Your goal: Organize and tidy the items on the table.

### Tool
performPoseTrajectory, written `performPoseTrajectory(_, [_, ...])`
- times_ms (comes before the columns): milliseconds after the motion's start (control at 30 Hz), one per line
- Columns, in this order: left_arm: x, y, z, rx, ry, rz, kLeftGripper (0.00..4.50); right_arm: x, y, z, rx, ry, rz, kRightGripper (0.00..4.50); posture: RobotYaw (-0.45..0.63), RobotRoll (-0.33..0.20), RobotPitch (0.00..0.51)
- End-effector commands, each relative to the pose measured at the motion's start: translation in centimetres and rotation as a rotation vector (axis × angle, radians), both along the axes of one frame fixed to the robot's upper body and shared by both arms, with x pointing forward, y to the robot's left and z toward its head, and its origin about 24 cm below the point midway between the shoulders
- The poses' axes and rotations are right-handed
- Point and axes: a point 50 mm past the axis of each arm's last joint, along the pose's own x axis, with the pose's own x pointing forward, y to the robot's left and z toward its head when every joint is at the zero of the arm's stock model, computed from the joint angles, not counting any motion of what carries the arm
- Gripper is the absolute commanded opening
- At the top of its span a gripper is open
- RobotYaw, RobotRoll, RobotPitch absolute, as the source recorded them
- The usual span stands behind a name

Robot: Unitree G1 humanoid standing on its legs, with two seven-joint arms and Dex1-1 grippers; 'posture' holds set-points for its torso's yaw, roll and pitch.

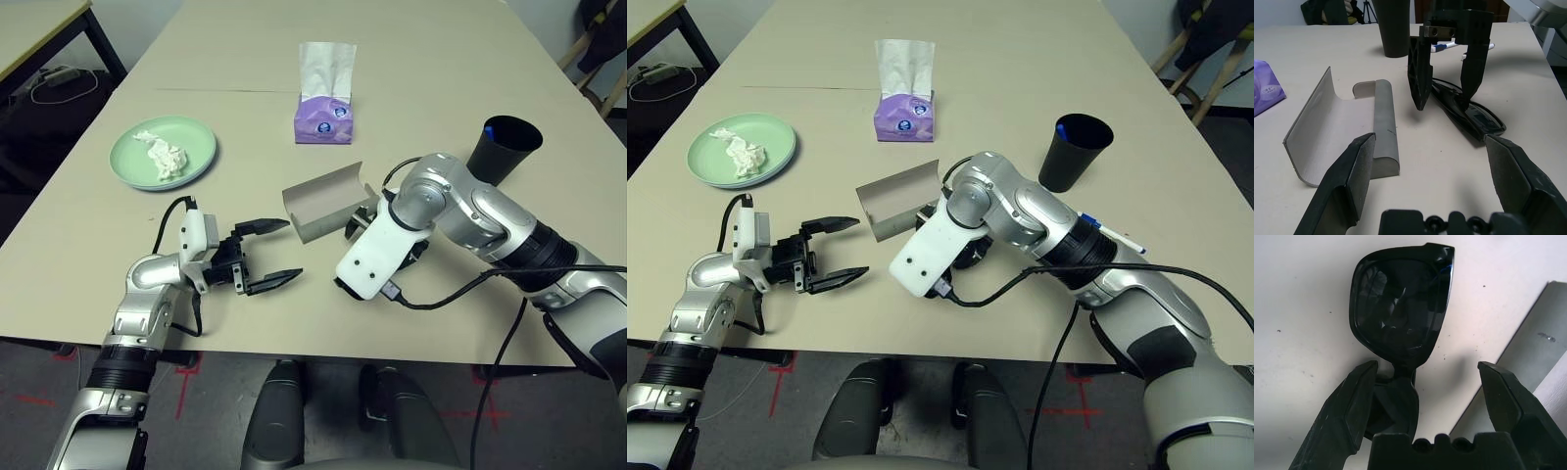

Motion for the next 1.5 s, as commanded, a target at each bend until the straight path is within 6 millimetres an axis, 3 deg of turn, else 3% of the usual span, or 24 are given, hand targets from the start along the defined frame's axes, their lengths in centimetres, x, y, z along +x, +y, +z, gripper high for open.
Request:
performPoseTrajectory(33, [-0.1,-0.5,-0.1,0.021,0.002,-0.021,4.48,-0.4,0.2,0.3,0.022,0.019,-0.005,4.5,0.24,0.0,0.15])
performPoseTrajectory(233, [0.1,-0.8,0.2,0.021,-0.003,-0.028,4.48,-0.7,0.0,0.1,0.01,0.027,-0.011,4.5,0.24,0.0,0.148])
performPoseTrajectory(333, [0.1,-0.9,0.3,0.023,-0.003,-0.029,4.5,-0.8,-0.1,0.0,0.002,0.034,-0.014,3.98,0.24,0.0,0.148])
performPoseTrajectory(633, [0.1,-0.9,0.6,0.027,-0.005,-0.028,4.5,-0.6,-0.3,-0.1,-0.015,0.037,-0.023,0.58,0.25,0.0,0.145])
performPoseTrajectory(667, [0.1,-0.9,0.6,0.027,-0.005,-0.028,4.5,-0.6,-0.3,0.0,-0.016,0.037,-0.023,0.4,0.25,0.0,0.144])
performPoseTrajectory(833, [0.2,-0.9,0.6,0.031,-0.004,-0.026,4.5,-0.4,0.0,1.2,0.002,0.025,-0.015,0.4,0.24,0.0,0.138])
performPoseTrajectory(1133, [0.4,-0.6,0.9,0.019,-0.011,0.0,4.5,0.9,-0.1,6.6,0.119,-0.054,-0.023,0.4,0.23,0.0,0.133])
performPoseTrajectory(1267, [0.6,-0.3,1.1,0.006,-0.02,0.066,4.5,2.3,0.6,7.1,0.155,-0.099,-0.054,0.4,0.24,0.0,0.137])
performPoseTrajectory(1500, [0.2,0.3,1.3,-0.005,-0.02,0.192,4.5,4.4,3.6,7.1,0.225,-0.164,-0.104,0.4,0.26,0.0,0.143])
